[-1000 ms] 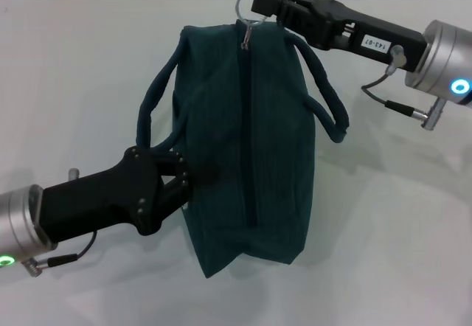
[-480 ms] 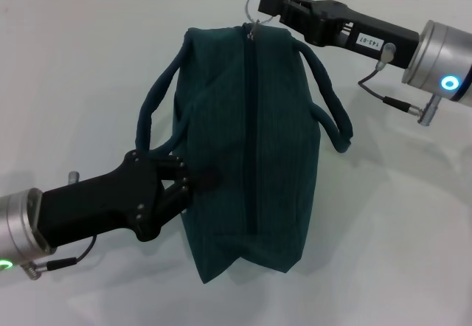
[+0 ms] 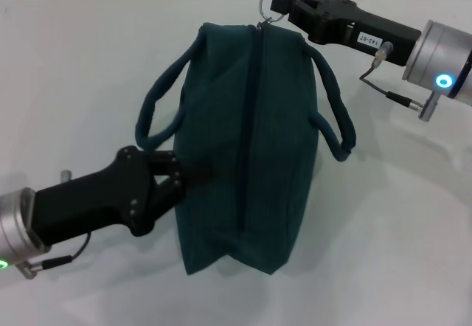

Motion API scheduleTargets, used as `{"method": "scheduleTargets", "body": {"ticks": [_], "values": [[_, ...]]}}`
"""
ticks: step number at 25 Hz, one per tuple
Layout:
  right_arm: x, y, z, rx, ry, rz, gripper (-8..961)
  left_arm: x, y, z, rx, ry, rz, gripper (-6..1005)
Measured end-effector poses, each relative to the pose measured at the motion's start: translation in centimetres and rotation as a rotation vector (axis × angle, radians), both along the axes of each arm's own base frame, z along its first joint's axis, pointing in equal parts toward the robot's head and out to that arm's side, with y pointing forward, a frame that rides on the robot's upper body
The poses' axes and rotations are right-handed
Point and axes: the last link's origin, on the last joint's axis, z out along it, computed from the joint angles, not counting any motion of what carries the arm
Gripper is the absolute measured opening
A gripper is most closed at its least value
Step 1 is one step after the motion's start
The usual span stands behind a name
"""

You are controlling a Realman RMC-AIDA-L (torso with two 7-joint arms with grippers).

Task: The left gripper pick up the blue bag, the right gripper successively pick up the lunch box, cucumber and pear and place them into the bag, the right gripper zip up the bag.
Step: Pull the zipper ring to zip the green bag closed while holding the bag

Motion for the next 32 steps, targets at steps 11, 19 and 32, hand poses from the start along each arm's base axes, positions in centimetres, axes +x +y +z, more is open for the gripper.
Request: {"method": "scheduleTargets", "body": {"ticks": [11, 19, 32], "values": [[0.6, -1.4, 1.1, 0.056, 0.031, 0.037, 15, -2.3, 0.9, 1.1, 0.200, -0.009, 0.153, 61], [0.9, -1.6, 1.6, 0.073, 0.034, 0.039, 15, -2.8, 1.3, 0.9, 0.218, -0.012, 0.217, 62], [1.6, -1.6, 2.3, 0.089, 0.050, 0.028, 16, -4.2, 1.7, 3.2, 0.398, -0.169, 0.390, 507]]}}
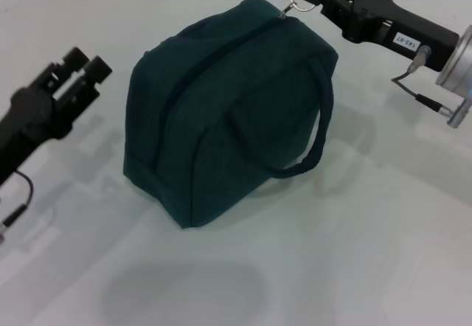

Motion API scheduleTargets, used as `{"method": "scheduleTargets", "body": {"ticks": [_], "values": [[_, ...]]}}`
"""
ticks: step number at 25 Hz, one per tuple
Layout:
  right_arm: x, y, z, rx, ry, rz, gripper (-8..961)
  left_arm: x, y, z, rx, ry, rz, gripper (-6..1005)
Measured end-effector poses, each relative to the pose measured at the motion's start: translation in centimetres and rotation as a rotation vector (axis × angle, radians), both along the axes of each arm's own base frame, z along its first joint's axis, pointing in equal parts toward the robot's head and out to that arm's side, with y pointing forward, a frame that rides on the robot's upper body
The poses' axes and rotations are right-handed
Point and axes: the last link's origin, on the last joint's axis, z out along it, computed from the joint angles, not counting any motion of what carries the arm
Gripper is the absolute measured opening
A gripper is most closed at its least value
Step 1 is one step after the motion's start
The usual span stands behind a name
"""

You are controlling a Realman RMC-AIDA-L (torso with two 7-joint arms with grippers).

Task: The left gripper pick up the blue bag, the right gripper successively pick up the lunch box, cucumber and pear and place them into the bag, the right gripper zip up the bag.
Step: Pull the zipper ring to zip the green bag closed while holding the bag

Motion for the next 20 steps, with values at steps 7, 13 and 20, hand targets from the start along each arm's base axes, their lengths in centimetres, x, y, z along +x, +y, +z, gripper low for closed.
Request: {"method": "scheduleTargets", "body": {"ticks": [7, 13, 20], "values": [[0.3, -0.1, 0.4, 0.014, 0.006, 0.007, 16, 1.9, 3.4, 3.4, -0.033, 0.008, -0.070, 664], [0.4, -0.5, 0.4, 0.010, 0.015, 0.023, 16, 3.5, 8.5, 5.9, -0.096, 0.113, -0.075, 886], [0.4, -0.8, 0.3, 0.003, 0.023, 0.030, 16, 7.7, 11.6, 8.5, -0.245, 0.318, -0.129, 891]]}}
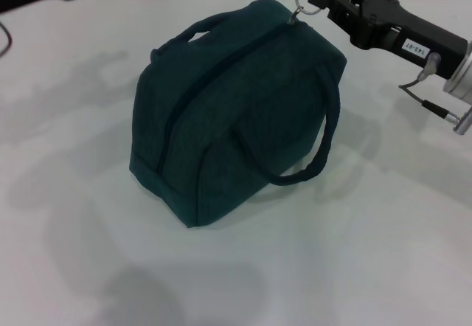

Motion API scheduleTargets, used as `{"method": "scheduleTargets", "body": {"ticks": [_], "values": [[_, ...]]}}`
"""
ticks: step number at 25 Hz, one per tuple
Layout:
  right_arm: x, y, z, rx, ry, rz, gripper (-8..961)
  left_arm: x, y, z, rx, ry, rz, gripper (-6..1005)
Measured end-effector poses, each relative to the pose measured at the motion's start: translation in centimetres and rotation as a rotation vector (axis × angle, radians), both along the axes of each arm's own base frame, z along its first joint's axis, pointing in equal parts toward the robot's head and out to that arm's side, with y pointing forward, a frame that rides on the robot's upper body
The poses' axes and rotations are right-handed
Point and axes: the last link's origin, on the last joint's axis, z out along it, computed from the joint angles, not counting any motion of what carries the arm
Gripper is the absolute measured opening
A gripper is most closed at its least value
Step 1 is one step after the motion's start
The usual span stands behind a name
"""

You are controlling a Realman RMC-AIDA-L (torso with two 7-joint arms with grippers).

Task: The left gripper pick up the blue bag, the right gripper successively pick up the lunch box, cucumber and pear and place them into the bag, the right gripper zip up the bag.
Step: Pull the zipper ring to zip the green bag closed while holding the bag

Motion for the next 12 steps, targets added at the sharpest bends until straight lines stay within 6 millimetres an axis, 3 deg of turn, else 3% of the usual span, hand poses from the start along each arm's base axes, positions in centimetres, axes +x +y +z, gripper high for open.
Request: {"method": "scheduleTargets", "body": {"ticks": [5, 12], "values": [[0.2, 0.0, 0.1, 0.006, 0.002, -0.001, 16, 4.1, -0.1, 1.3, -0.098, 0.142, -0.046, 890], [0.2, 0.0, 0.1, 0.011, 0.001, -0.001, 17, 9.1, -2.3, 0.6, -0.174, 0.364, -0.034, 891]]}}
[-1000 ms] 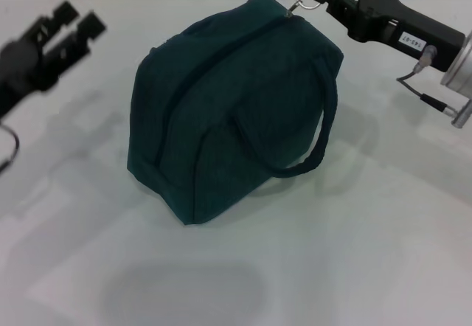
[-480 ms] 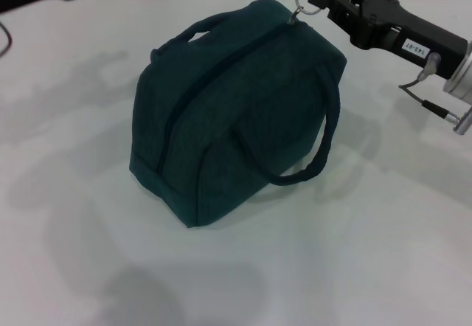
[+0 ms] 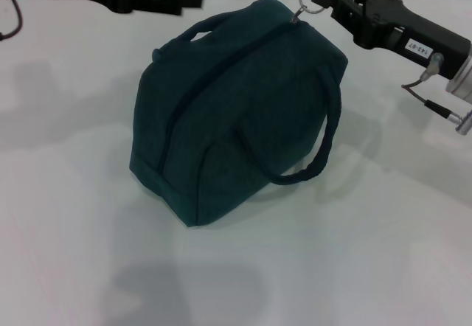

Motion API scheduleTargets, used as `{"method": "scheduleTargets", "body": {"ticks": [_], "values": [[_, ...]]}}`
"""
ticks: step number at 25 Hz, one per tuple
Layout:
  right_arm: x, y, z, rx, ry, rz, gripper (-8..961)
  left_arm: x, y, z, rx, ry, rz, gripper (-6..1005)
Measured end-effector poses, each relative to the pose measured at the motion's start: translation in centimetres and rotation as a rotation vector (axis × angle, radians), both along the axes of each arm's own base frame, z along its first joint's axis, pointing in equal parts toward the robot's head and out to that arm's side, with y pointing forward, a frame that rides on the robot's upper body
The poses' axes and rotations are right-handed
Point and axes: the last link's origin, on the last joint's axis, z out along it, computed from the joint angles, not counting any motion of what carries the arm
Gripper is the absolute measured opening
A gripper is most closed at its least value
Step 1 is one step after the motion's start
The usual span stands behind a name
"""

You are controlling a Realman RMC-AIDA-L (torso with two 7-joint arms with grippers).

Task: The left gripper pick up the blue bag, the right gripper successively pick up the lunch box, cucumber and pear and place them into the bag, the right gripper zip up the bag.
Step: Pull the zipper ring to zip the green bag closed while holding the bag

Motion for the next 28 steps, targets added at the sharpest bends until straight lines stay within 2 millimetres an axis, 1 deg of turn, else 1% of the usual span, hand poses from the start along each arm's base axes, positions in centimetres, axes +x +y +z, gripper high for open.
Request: {"method": "scheduleTargets", "body": {"ticks": [4, 6, 7, 8, 12, 16, 22, 28], "values": [[0.0, 0.1, 0.1, 0.006, 0.000, 0.000, 17, 2.4, -1.4, -0.8, -0.028, 0.032, 0.020, 892], [0.0, 0.1, 0.2, 0.010, 0.001, -0.001, 17, 2.8, -1.7, -1.2, -0.035, 0.038, 0.011, 892], [0.0, 0.1, 0.2, 0.012, 0.002, -0.001, 17, 3.2, -2.0, -1.6, -0.044, 0.046, 0.000, 892], [0.0, 0.1, 0.2, 0.013, 0.003, -0.001, 17, 3.8, -2.7, -2.9, -0.067, 0.075, -0.024, 891], [0.0, 0.1, 0.3, 0.015, 0.004, 0.003, 17, 3.7, -2.9, -4.8, -0.082, 0.135, -0.025, 891], [0.0, 0.1, 0.3, 0.014, 0.005, 0.005, 17, 3.3, -2.5, -6.0, -0.046, 0.171, -0.008, 890], [0.2, -0.1, 0.2, 0.005, 0.010, 0.006, 17, 3.2, -2.5, -6.8, -0.032, 0.179, -0.011, 892], [0.3, -0.1, 0.1, 0.002, 0.010, 0.002, 17, 2.8, -2.4, -7.8, -0.024, 0.227, -0.005, 891]]}}
